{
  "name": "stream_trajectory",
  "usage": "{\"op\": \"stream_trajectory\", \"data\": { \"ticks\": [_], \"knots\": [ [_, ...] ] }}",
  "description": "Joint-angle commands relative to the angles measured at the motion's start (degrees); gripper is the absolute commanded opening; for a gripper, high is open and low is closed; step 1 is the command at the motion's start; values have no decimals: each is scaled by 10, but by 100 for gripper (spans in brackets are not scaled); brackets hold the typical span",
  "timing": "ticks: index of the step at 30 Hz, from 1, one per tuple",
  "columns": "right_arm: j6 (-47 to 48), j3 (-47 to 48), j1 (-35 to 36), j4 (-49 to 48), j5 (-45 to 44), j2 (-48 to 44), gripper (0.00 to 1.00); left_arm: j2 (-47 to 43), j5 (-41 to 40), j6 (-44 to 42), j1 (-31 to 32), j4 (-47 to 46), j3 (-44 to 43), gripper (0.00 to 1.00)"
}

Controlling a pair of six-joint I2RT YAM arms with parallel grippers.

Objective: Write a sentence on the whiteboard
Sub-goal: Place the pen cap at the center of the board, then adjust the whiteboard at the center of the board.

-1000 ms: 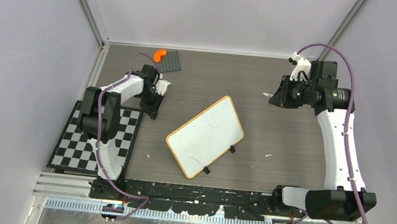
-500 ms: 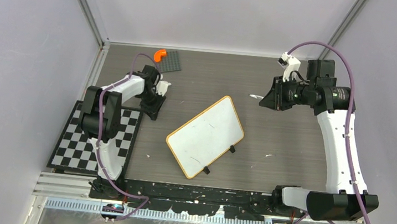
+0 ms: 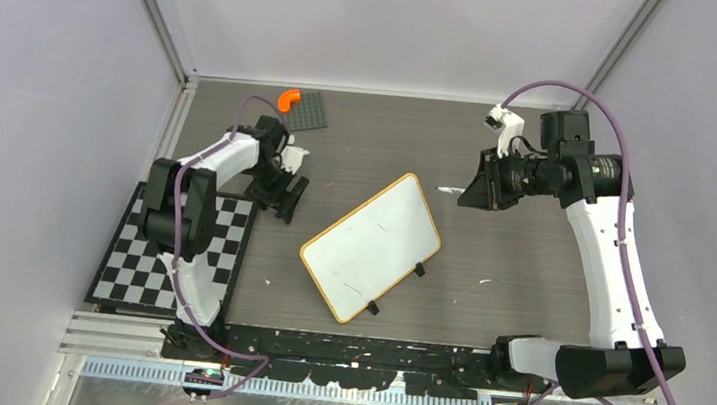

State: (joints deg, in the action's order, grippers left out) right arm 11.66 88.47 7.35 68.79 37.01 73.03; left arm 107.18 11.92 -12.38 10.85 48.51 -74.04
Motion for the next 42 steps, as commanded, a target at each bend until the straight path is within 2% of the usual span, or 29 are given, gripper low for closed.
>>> {"op": "stream_trajectory", "data": {
  "ticks": [1, 2, 3, 4, 9, 14, 18, 22, 26, 30, 35, 42],
  "knots": [
    [26, 26, 24, 30, 23, 13, 0, -69, 39, -3, -2, 56, -48, 84],
    [29, 30, 31, 35, 19, 17, 0, -78, 47, -3, -1, 66, -57, 87],
    [32, 34, 37, 39, 17, 19, 0, -85, 55, -3, -2, 76, -63, 96],
    [35, 37, 42, 41, 15, 22, 0, -95, 63, -3, -2, 84, -69, 99],
    [43, 46, 72, 40, 3, 25, 0, -153, 83, 20, -2, 101, -89, 100],
    [57, 46, 103, 40, 21, 23, 0, -243, 66, 94, -2, 65, -75, 100],
    [67, 32, 136, 34, 53, 16, 0, -314, 153, 88, -2, 63, -54, 100],
    [70, 22, 172, 26, 61, 17, 0, -313, 287, 48, -2, 150, -84, 100],
    [68, 21, 181, 24, 86, 15, 0, -324, 351, 52, 1, 143, -67, 100],
    [61, 17, 181, 22, 101, 4, 0, -328, 354, 72, 31, 112, -46, 99],
    [51, 0, 182, 16, 98, -24, 0, -309, 355, 95, 67, 86, -48, 90],
    [34, -19, 185, 13, 94, -45, 0, -297, 310, 120, 122, 34, -43, 85]
  ]
}}
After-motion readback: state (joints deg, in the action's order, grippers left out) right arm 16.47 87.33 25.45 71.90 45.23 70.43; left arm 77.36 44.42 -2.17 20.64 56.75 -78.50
